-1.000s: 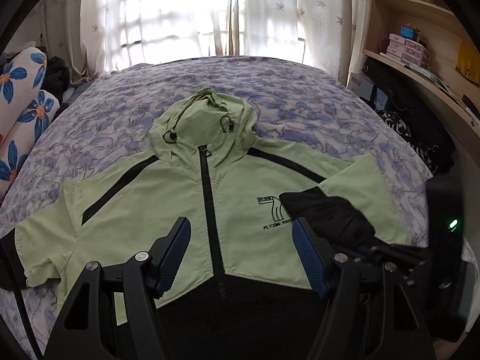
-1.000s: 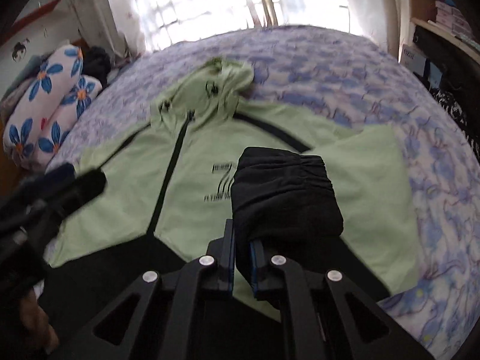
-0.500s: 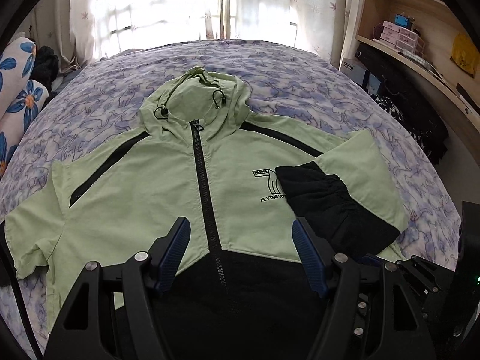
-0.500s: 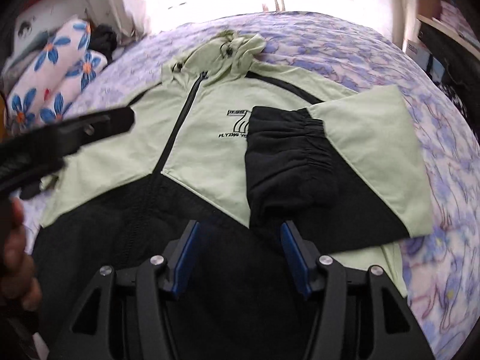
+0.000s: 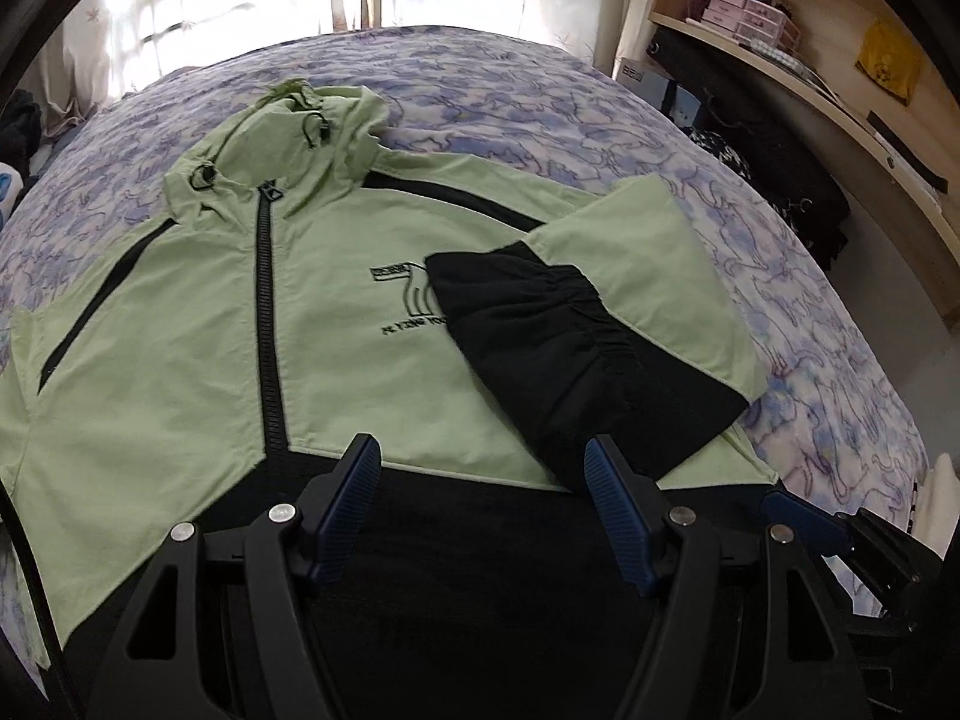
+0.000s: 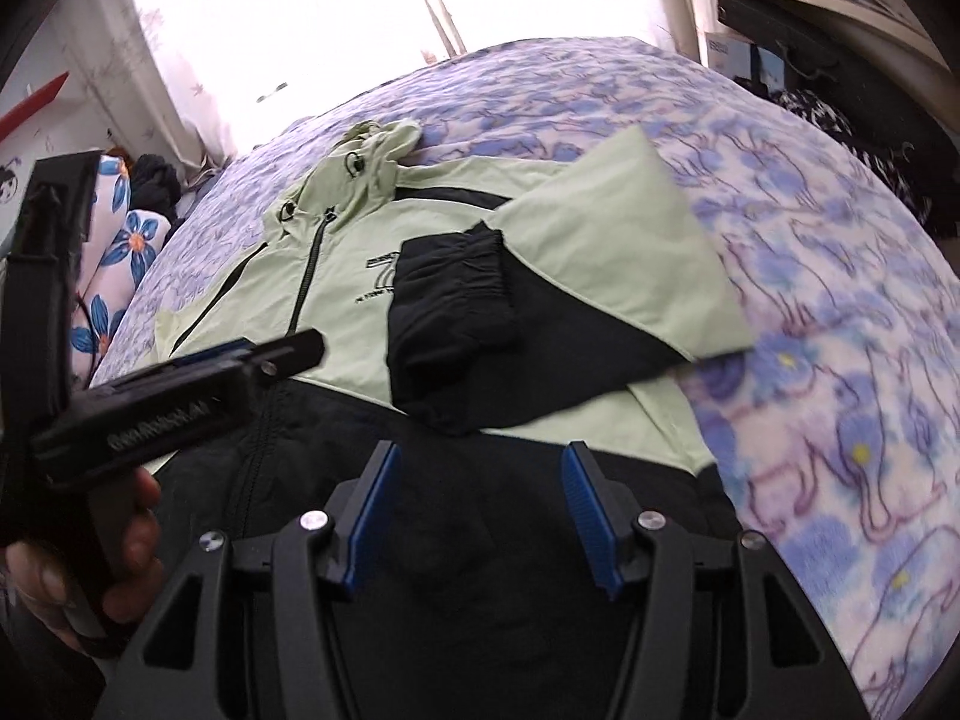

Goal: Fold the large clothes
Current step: 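Fold the held sleeve across the jacket chest with the right gripper, then grasp the folded black sleeve with the left gripper and lift it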

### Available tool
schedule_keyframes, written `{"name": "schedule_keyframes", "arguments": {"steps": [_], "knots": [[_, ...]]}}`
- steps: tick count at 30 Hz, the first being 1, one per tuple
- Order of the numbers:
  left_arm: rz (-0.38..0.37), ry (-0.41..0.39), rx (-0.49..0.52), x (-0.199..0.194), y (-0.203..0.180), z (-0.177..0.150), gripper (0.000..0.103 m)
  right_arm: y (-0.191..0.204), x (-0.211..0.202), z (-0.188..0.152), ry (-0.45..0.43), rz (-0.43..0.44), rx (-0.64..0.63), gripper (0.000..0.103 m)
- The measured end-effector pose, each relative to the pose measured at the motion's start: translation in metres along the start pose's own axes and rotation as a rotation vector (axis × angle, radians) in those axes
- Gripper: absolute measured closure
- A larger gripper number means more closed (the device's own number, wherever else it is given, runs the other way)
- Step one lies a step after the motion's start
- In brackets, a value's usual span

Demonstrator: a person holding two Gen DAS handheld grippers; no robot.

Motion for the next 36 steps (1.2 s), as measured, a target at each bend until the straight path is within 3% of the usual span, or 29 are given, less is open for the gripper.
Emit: {"name": "schedule_keyframes", "arguments": {"steps": [5, 8, 9, 10, 11, 14, 18, 22, 24, 26, 28, 30, 33, 36], "knots": [[-0.027, 0.049, 0.071, 0.030, -0.036, -0.003, 0.034, -0.014, 0.004, -0.010, 0.021, -0.004, 0.031, 0.047], [0.041, 0.090, 0.133, 0.054, -0.045, -0.005, 0.034, -0.019, 0.005, -0.015, 0.028, -0.008, 0.039, 0.047], [0.064, 0.097, 0.151, 0.061, -0.046, -0.005, 0.040, -0.020, 0.005, -0.016, 0.030, -0.011, 0.041, 0.047], [0.096, 0.100, 0.171, 0.068, -0.045, -0.003, 0.075, -0.021, 0.003, -0.016, 0.029, -0.009, 0.046, 0.047], [0.127, 0.107, 0.184, 0.072, -0.042, -0.001, 0.095, -0.022, 0.003, -0.016, 0.027, -0.009, 0.048, 0.047], [0.095, 0.063, 0.157, 0.062, -0.036, 0.017, 0.098, -0.023, -0.001, -0.017, 0.015, -0.013, 0.044, 0.047], [0.130, -0.109, 0.187, 0.008, -0.019, 0.061, 0.098, -0.023, -0.002, -0.015, 0.006, -0.014, 0.041, 0.047], [0.209, -0.221, 0.117, -0.041, 0.032, 0.092, 0.098, -0.018, 0.000, -0.013, 0.006, -0.008, 0.038, 0.047], [0.240, -0.223, 0.054, -0.050, 0.065, 0.092, 0.095, -0.013, 0.002, -0.014, 0.011, -0.002, 0.031, 0.047], [0.249, -0.187, -0.036, -0.049, 0.105, 0.080, 0.079, -0.008, 0.004, -0.014, 0.023, 0.002, 0.023, 0.047], [0.230, -0.146, -0.133, -0.043, 0.140, 0.065, 0.049, -0.003, 0.005, -0.012, 0.032, 0.010, 0.019, 0.047], [0.224, -0.117, -0.220, -0.039, 0.169, 0.051, 0.048, 0.001, 0.005, -0.003, 0.033, 0.018, 0.014, 0.047], [0.134, -0.100, -0.345, -0.039, 0.202, 0.038, 0.048, 0.001, 0.004, 0.022, 0.014, 0.021, 0.032, 0.047], [0.042, -0.102, -0.415, -0.037, 0.217, 0.041, 0.046, -0.004, 0.010, 0.058, 0.008, 0.029, 0.072, 0.036]]}}
Point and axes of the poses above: each gripper's, at about its wrist camera, not at the fingertips, and x roughly the way its jaws point, y to its left, z to its top, the point moved 9 cm from there along x, roughly the way its jaws point, and after that the axes turned 10 degrees about -z, right-handed, at the moved point
